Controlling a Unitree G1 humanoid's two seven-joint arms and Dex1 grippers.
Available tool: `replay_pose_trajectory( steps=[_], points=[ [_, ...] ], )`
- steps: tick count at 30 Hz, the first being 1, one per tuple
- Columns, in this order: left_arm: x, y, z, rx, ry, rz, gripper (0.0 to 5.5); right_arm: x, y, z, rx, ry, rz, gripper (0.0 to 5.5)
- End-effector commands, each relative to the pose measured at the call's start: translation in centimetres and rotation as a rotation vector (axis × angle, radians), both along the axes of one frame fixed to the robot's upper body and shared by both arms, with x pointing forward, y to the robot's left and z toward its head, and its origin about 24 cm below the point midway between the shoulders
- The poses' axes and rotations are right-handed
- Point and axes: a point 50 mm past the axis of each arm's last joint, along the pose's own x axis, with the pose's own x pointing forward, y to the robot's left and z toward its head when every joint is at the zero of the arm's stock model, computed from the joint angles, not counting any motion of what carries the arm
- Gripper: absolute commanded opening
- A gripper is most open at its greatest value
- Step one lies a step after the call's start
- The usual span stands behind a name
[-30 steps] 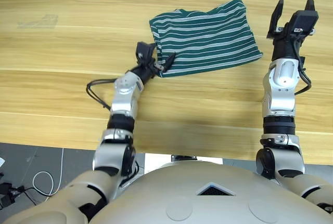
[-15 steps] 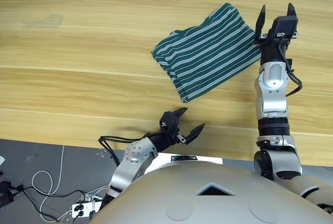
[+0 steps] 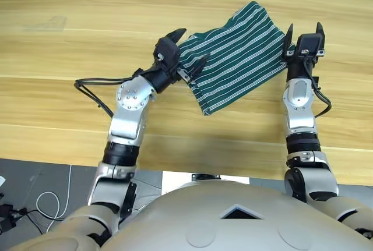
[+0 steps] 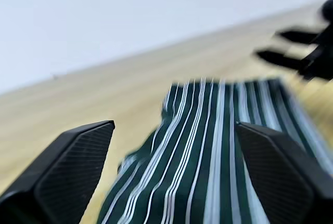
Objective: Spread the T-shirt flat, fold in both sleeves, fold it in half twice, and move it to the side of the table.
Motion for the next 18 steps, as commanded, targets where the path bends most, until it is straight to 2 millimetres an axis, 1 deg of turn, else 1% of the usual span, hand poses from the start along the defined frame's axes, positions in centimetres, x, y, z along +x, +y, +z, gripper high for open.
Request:
replay_pose_trajectory(
  steps=[1, 3, 6, 8, 10, 12, 13, 14, 15, 16, 17, 18],
  points=[
    [2.5, 0.1, -3.6, 0.108, 0.155, -0.080, 4.31, 0.2, 0.9, -0.1, -0.015, -0.014, 0.018, 3.19],
    [2.8, -0.1, -4.7, 0.115, 0.204, -0.102, 4.31, 0.1, 1.0, -0.1, -0.012, -0.015, 0.023, 3.19],
    [3.0, 0.2, -6.3, 0.113, 0.277, -0.067, 4.31, 0.1, 1.2, 0.0, -0.006, -0.020, 0.028, 3.19],
    [2.6, 0.4, -7.5, 0.114, 0.322, -0.047, 4.31, 0.1, 1.3, 0.0, -0.010, -0.019, 0.034, 3.19],
    [1.5, 0.5, -8.8, 0.092, 0.373, -0.037, 4.31, -0.1, 1.3, 0.0, -0.017, -0.021, 0.038, 3.19],
    [-0.6, 0.7, -10.3, 0.058, 0.423, -0.033, 4.31, -0.2, 1.1, 0.1, -0.023, -0.026, 0.036, 3.19],
    [-1.9, 0.8, -10.9, 0.040, 0.437, -0.042, 4.31, -0.2, 1.1, 0.2, -0.026, -0.028, 0.034, 3.19],
    [-3.8, 0.9, -11.2, 0.014, 0.446, -0.061, 4.31, -0.3, 0.9, 0.2, -0.028, -0.028, 0.031, 3.19],
    [-6.5, 1.1, -11.2, -0.020, 0.455, -0.066, 4.31, -0.3, 0.7, 0.1, -0.030, -0.023, 0.024, 3.19],
    [-9.2, 1.1, -10.7, -0.053, 0.467, -0.055, 4.31, -0.4, 0.5, 0.0, -0.030, -0.016, 0.015, 3.19],
    [-11.3, 1.1, -10.2, -0.074, 0.477, -0.029, 4.31, -0.4, 0.3, -0.2, -0.031, -0.008, 0.009, 3.19],
    [-12.9, 1.0, -9.7, -0.100, 0.491, 0.019, 4.31, -0.4, 0.4, -0.4, -0.031, 0.002, 0.011, 3.19]
  ],
)
